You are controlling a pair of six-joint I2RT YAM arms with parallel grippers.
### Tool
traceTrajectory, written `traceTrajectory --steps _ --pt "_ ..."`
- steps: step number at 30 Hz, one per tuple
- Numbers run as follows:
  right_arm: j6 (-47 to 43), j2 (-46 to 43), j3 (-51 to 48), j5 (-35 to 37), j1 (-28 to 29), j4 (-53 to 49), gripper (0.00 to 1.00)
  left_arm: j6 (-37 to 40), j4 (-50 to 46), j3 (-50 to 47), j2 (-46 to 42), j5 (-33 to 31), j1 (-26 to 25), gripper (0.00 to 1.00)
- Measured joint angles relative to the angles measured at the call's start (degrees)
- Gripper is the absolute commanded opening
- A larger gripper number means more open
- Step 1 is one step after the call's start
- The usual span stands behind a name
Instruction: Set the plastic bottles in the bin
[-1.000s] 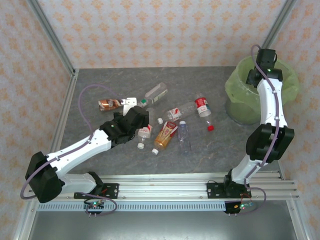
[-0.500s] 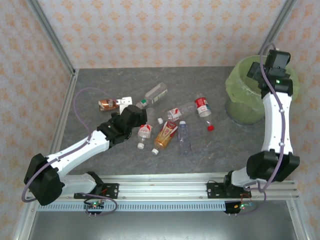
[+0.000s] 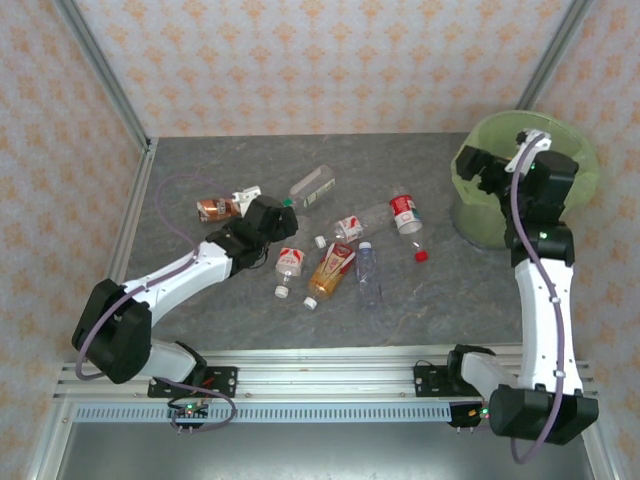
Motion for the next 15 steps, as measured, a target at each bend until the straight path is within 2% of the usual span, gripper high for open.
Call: traceTrajectory --steps 4,10,15 --pt "-1.55 -3.85 -4.26 -3.41 5.27 1.03 0.99 -1.36 -1.66 1.95 0.00 0.07 3.06 1.00" --pt "-1.53 -8.15 -11.76 -5.25 8.96 5.16 0.99 -2.86 -5.09 2.47 0.00 0.13 8.48 1.00" --pt "5.44 -7.98 -19.71 -6.73 11.26 15.08 0.99 -7.34 -6.86 2.45 0.00 0.15 14.38 1.00"
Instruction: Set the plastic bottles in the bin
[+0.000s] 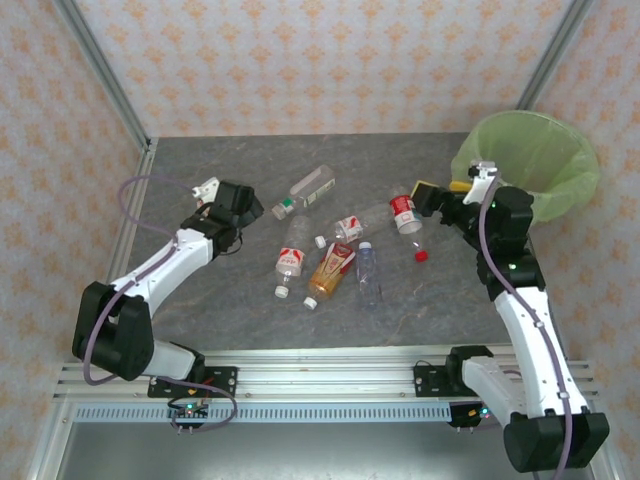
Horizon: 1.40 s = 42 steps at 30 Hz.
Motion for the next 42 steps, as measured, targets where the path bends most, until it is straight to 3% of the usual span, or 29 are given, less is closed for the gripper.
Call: traceTrajectory --steps 7,16,24,33,42 --pt "3.10 4.98 -2.49 -0.02 6.97 6.73 0.99 -5.88 -2.58 1.84 1.81 2.78 6.78 1.00" --pt "3.96 7.82 -2.08 2.16 16.61 9.46 0.99 -15.08 -8.52 12.31 13.14 10.49 16.20 1.00" --pt "4.44 8.26 -2.60 4.11 19.37 10.29 0.99 -22.12 -11.96 19.63 21.77 12.68 16.81 1.00" --pt "4.37 8.04 -4.22 5.46 19.85 10.32 0.99 -28.30 -12.39 22.03 24.13 12.66 17.31 1.00" --pt "4.37 6.51 -4.55 5.68 19.85 10.14 0.99 -26.49 -7.34 21.92 28.57 13.49 18.25 0.96"
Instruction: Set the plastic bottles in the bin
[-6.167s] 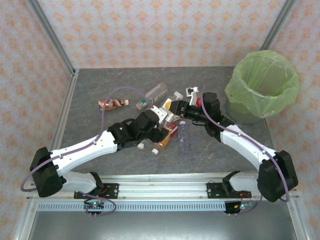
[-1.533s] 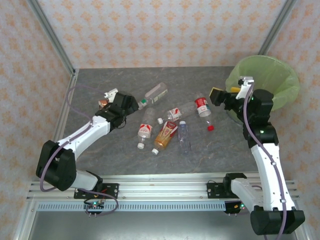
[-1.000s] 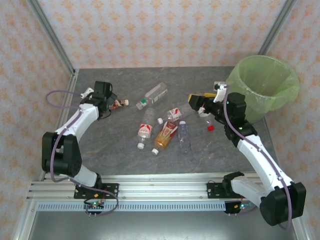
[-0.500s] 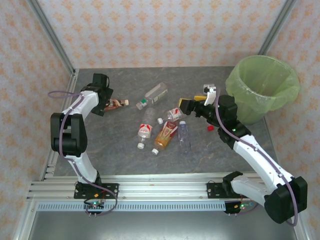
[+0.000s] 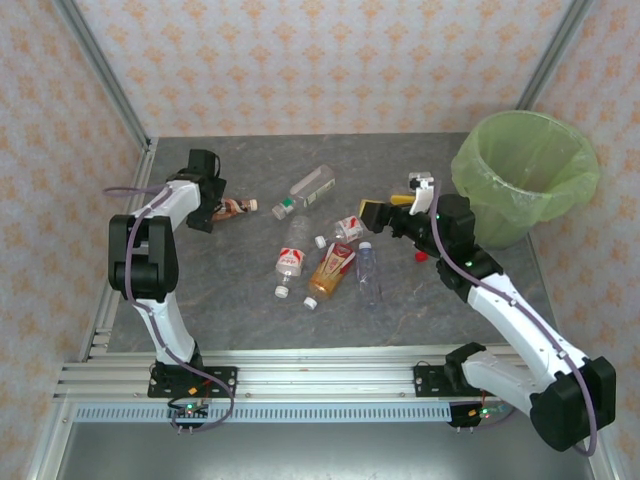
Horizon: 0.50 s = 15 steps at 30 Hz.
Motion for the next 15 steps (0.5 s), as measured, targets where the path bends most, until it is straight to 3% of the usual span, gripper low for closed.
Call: traceTrajectory --steps 15 --pt "0.02 -1.70 -0.74 0.83 0.00 -0.24 0.99 4.39 9.25 -1.18 5.57 1.20 0.92 0.89"
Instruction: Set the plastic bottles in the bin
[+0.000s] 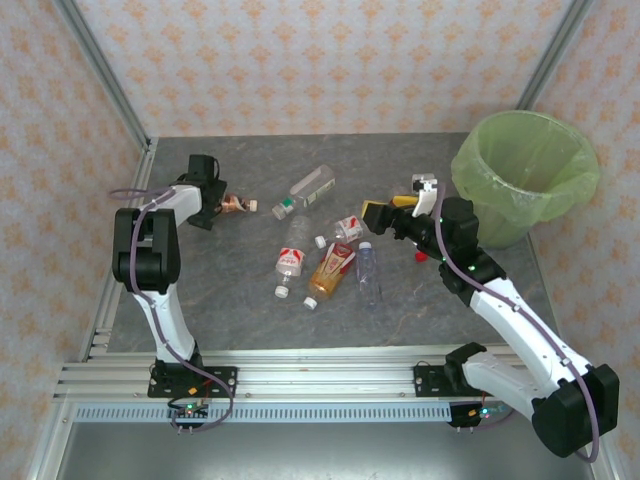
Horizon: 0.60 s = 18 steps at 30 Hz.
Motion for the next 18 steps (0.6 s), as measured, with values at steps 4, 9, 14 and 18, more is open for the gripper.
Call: traceTrajectory --steps 4,9,14,18 --pt "0.00 -0.02 0.00 0.20 0.00 0.00 0.99 1.44 -2.32 2.86 1.64 0.52 0.02 0.84" --pt "0.13 -0.48 -0.20 0.63 0.00 -0.13 0.99 2.36 -2.25 3.02 2.21 0.81 0.11 0.75" --pt "0.15 -0.63 -0.26 0.74 0.00 -0.17 0.99 3.98 -3.04 2.99 2.21 0.90 0.13 0.66" --pt "0.17 -0.63 -0.33 1.11 0.00 -0.15 0.99 5.73 -2.62 2.73 2.12 1.33 0.13 0.63"
